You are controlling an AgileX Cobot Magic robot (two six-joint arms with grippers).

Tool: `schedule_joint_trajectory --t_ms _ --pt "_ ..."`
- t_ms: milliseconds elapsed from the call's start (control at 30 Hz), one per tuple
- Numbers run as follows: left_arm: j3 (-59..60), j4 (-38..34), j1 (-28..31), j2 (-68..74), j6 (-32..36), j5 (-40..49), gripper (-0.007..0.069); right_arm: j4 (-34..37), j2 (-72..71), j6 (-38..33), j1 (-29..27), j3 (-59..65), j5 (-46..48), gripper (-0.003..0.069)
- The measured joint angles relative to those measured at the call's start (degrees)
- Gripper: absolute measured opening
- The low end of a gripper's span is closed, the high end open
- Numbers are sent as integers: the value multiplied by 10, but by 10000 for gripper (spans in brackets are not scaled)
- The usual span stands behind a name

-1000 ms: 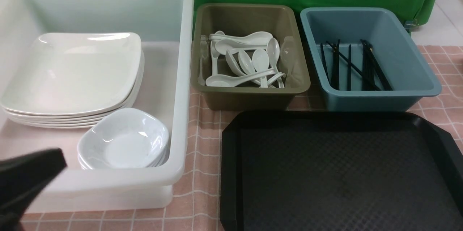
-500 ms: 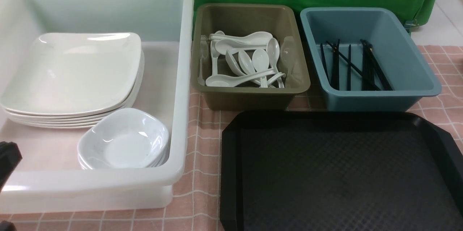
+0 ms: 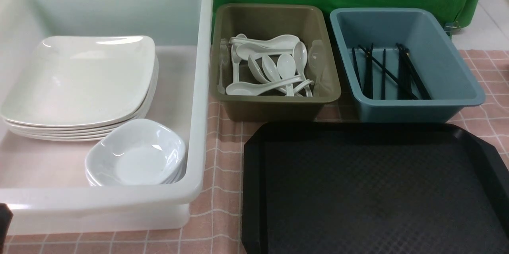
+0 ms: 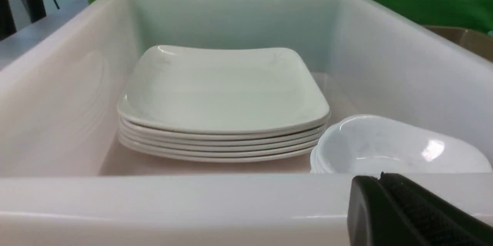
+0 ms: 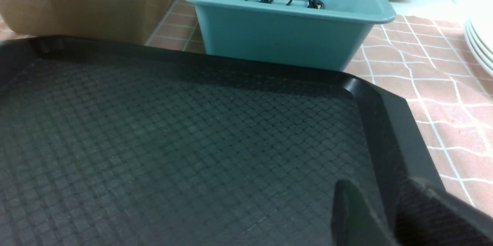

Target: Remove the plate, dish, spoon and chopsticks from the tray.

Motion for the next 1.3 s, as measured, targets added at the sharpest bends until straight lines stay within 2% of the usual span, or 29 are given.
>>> schedule_joint_trajectory --t_ms 100,233,1300 --pt "0 32 0 0 -37 14 4 0 0 0 0 0 0 238" --pt "0 48 0 0 -54 31 4 0 0 0 0 0 0 238" --pt "0 50 -18 0 -55 34 4 0 0 0 0 0 0 241"
